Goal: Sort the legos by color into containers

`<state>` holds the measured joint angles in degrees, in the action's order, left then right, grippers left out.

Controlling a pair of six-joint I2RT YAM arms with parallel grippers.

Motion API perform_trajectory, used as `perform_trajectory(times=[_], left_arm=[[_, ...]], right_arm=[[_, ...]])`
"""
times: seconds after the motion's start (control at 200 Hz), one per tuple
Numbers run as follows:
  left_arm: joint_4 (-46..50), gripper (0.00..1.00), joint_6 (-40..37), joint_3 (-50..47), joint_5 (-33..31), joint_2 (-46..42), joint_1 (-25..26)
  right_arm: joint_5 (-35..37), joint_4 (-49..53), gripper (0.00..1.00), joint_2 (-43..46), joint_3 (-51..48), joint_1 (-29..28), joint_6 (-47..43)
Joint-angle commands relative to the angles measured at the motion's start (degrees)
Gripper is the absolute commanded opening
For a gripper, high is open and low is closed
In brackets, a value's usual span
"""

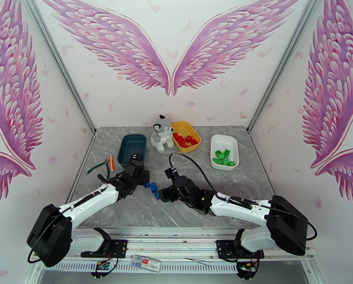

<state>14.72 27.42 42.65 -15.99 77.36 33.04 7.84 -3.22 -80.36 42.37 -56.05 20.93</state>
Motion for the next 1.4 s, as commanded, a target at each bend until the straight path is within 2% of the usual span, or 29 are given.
perform_trajectory(times=[0.0,0.18,0.41,0.71,0.845,1.12,1.265,1.395], left_arm=[[0.9,0.6,1.1,0.6,1.4,4.8,0.8],[1.5,0.59,0.7,4.2,1.5,12.0,0.8],[0.0,0.59,0.3,6.2,2.1,16.2,-0.3],[-0.6,0.43,0.0,6.7,2.3,18.9,-1.3],[-0.4,0.34,0.1,6.0,1.6,16.5,-1.0],[0.3,0.32,0.0,3.5,2.8,4.5,-1.7],[0.0,0.32,-0.8,3.7,5.1,-1.0,-5.4],[-0.4,0.32,-2.1,5.7,6.5,-2.3,-11.0]], right_arm=[[1.5,0.0,0.87,0.8,-1.0,-0.5,-0.1],[1.1,-0.5,0.87,0.5,-1.2,-0.5,0.2],[0.7,-1.1,0.87,0.2,-1.5,-0.5,0.5],[0.7,-1.3,0.87,-0.1,-1.3,-0.5,0.7],[-0.3,-1.8,0.86,-0.6,-1.0,-0.5,0.9],[-6.8,-5.1,0.84,-6.1,2.4,-0.5,2.1],[-12.1,-6.8,0.8,-12.0,7.5,-0.5,2.7],[-17.0,-6.5,0.78,-18.4,14.9,-0.5,2.8]])
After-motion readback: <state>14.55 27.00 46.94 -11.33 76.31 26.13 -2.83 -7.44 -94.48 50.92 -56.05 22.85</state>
